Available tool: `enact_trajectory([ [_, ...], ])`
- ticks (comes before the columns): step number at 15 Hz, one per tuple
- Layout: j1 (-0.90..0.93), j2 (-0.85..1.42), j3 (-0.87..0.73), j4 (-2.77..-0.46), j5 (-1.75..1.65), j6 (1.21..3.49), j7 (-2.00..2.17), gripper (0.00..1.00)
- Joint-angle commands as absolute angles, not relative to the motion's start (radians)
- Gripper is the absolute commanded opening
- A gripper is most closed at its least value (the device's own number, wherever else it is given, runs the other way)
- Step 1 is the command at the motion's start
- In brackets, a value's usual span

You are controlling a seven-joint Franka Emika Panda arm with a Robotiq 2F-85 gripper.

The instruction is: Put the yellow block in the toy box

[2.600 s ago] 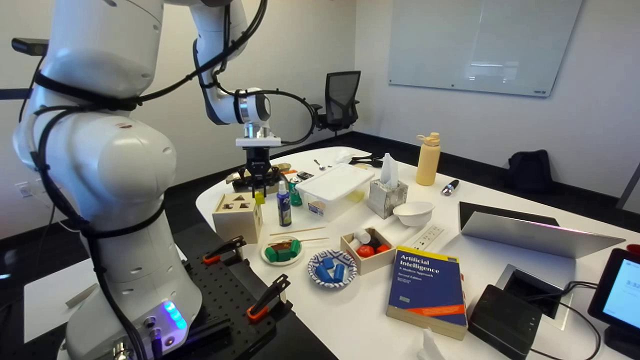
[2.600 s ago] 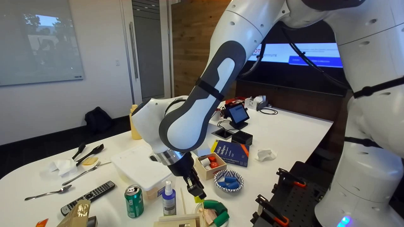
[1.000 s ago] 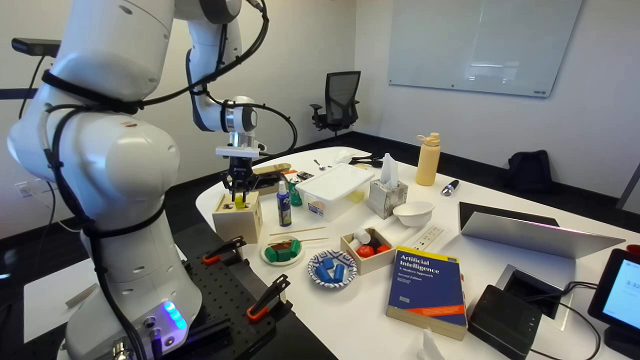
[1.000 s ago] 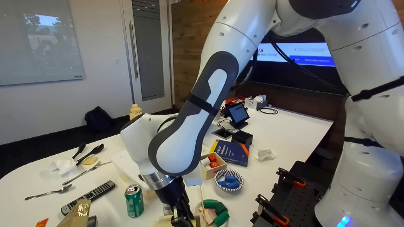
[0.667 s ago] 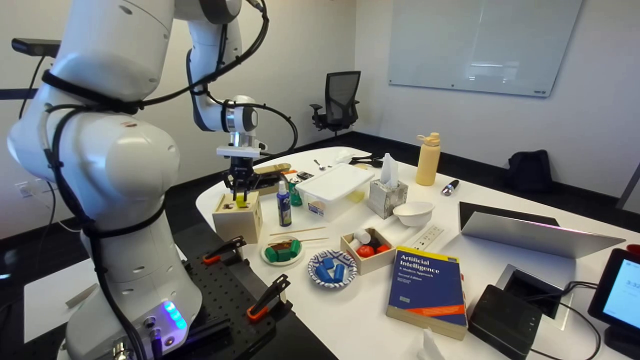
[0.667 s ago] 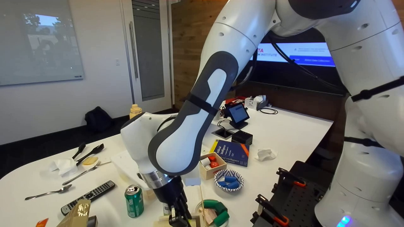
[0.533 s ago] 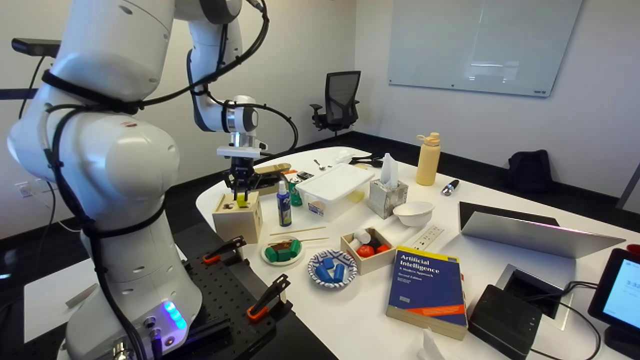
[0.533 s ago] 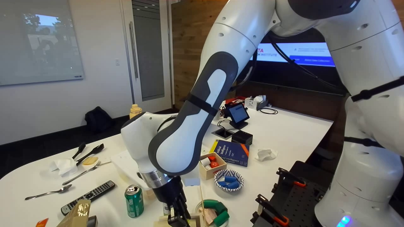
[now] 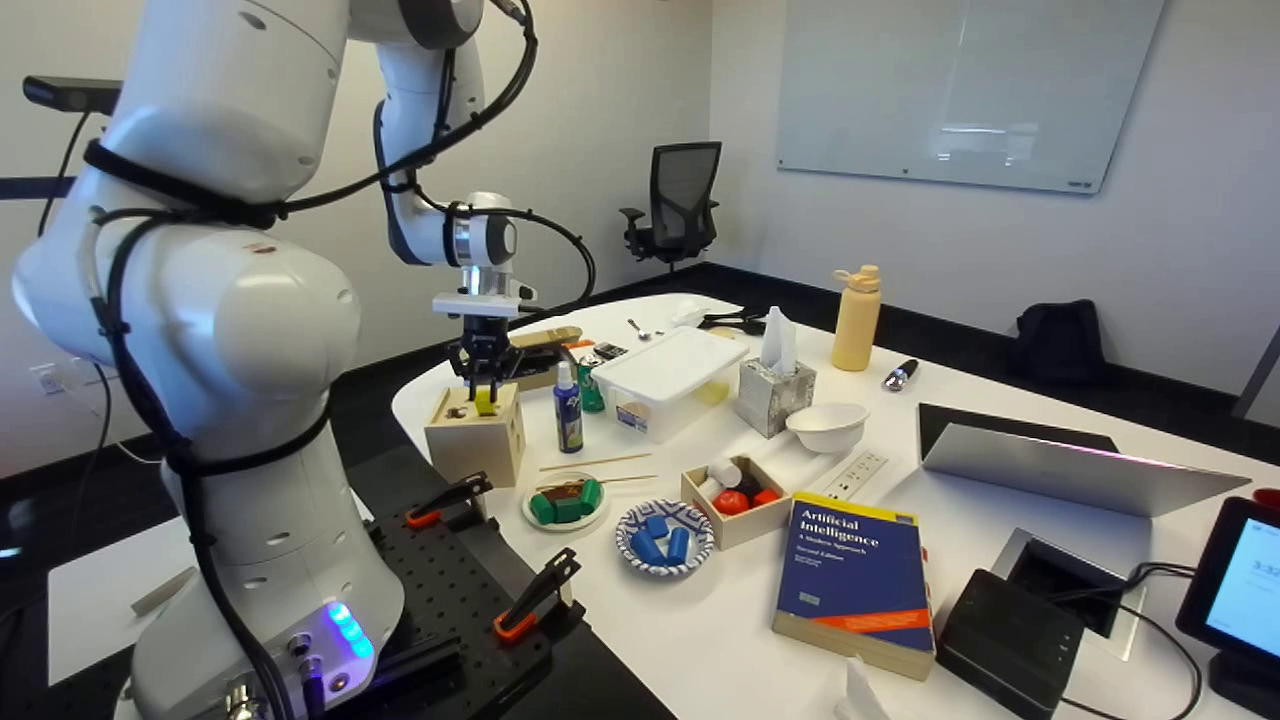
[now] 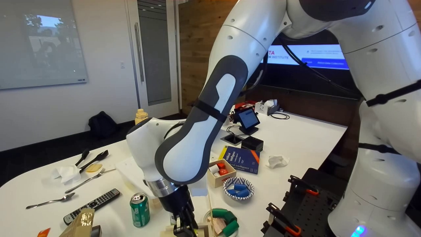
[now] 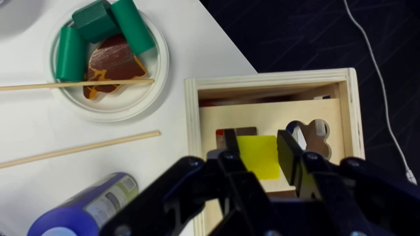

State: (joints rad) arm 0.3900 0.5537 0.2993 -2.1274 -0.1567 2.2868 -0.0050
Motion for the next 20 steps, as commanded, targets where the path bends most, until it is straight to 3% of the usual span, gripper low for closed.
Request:
enact_trajectory([
  [1, 0.414, 0.543, 0.279, -2.138, -0.167, 2.298, 0.036, 0.10],
  [13, 0.398, 0.542, 0.258, -2.143, -0.163, 2.290, 0.029, 0.10],
  [15, 0.397, 0.547, 0.257, -2.138, -0.162, 2.285, 0.024, 0.60],
  [16, 0.396, 0.546, 0.257, -2.139, -0.161, 2.285, 0.023, 0.61],
  [20, 0.392, 0.542, 0.261, -2.145, -0.156, 2.283, 0.016, 0.88],
])
